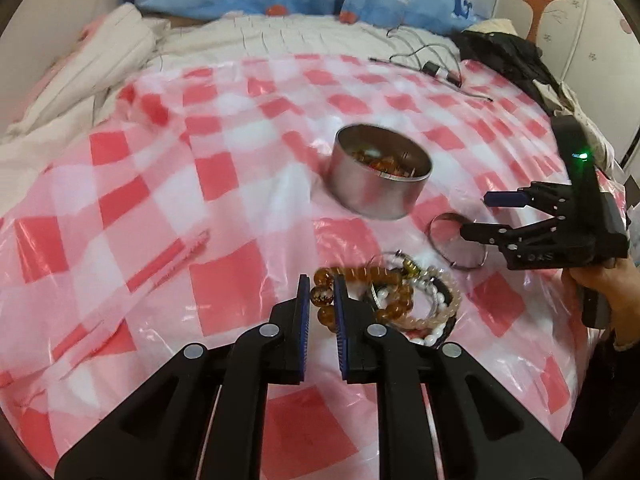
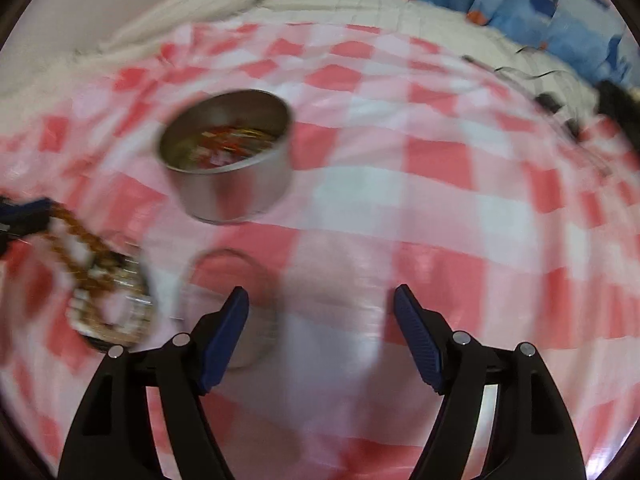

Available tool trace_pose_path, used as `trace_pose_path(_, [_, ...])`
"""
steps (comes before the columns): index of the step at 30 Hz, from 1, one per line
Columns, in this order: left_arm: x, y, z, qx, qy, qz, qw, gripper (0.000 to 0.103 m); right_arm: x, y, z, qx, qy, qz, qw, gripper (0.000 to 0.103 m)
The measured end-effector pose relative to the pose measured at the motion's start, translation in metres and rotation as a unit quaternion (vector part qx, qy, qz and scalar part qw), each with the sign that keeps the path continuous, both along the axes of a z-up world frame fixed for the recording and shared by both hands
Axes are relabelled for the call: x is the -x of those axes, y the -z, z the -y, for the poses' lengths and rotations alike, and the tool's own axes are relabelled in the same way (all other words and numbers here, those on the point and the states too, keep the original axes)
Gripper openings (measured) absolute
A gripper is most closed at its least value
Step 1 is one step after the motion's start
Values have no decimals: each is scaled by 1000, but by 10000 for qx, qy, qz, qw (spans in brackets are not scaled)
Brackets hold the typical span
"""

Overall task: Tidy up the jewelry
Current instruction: 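Close the right gripper on the silver bangle and lift it off the stand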

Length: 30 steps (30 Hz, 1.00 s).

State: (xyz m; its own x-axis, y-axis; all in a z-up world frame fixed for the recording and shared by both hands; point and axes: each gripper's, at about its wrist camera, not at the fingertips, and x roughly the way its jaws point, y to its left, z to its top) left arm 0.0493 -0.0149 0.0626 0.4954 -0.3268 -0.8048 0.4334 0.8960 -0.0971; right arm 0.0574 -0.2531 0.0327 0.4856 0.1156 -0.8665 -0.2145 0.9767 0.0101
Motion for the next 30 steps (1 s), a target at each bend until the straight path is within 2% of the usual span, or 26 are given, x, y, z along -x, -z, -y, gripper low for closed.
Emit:
trace_pose_path(2, [-1,8,5,-139,80,-135,9998,24,-2,5,-10,188,-95,-44,9998,72])
trace_pose_path(4, [1,15,11,-321,161,-155,9992,50,0,7,-14,25,-209,-104,9997,72])
trace_pose_path(6, [4,20,17,-491,238,-91,9985,53,2,8,-18,-105,-344,-155,9992,70])
trace_pose_path(7, [4,21,18,-507,255,-59,9984,52,3,8,-21,-120,-423,-151,9989,66])
trace_pose_path(8, [3,21,18,-488,278,-62,9984,49,5,7,-22,-163,-430,-138,9988,53])
trace_pose_path(9, [4,20,19,-428,380,-91,9983,30,4,7,-20,-250,-412,-127,9988,33])
trace_pose_path(10, [4,19,21,-487,442,-69,9978,4,4,5,-16,-398,-352,-122,9985,23])
trace_pose_path(11, [6,19,23,-562,474,-44,9973,0,3,4,-12,-538,-316,-126,9980,7])
trace_pose_path(12, [8,17,25,-560,510,17,9971,0,2,2,-8,-718,-297,-123,9969,6])
trace_pose_path(13, [9,15,25,-504,496,73,9975,0,1,-1,-5,-864,-275,-90,9958,6])
trace_pose_path(17, [7,-4,12,-348,81,471,9982,0,-1,-6,-3,-905,-180,4,9957,7])
trace_pose_path(20, [1,-6,-1,-135,-150,455,9988,1,-1,-5,-7,-771,-202,67,9968,63])
trace_pose_path(21, [-2,-4,-2,-88,-143,389,9991,4,-2,-4,-9,-718,-262,53,9971,63])
trace_pose_path(23, [-3,3,2,-123,-78,317,9994,21,-2,5,-17,-464,-385,-62,9982,62])
trace_pose_path(24, [-4,7,5,-154,-3,252,9996,33,-2,10,-22,-172,-427,-81,9989,57])
trace_pose_path(25, [-4,12,10,-207,92,170,9996,35,-1,13,-27,13,-479,-61,9988,56])
trace_pose_path(26, [-4,20,16,-337,225,88,9991,35,-1,12,-26,-44,-465,-53,9989,40])
trace_pose_path(27, [-3,28,25,-598,365,17,9975,32,-2,10,-23,-120,-406,-52,9991,23])
trace_pose_path(28, [-1,32,29,-749,447,7,9962,14,-3,10,-19,-145,-350,-52,9993,18])
trace_pose_path(29, [1,35,34,-994,511,31,9937,11,-3,10,-15,-219,-318,-67,9992,9])
trace_pose_path(30, [3,35,35,-1061,534,61,9929,10,-4,9,-9,-322,-263,-73,9991,5])
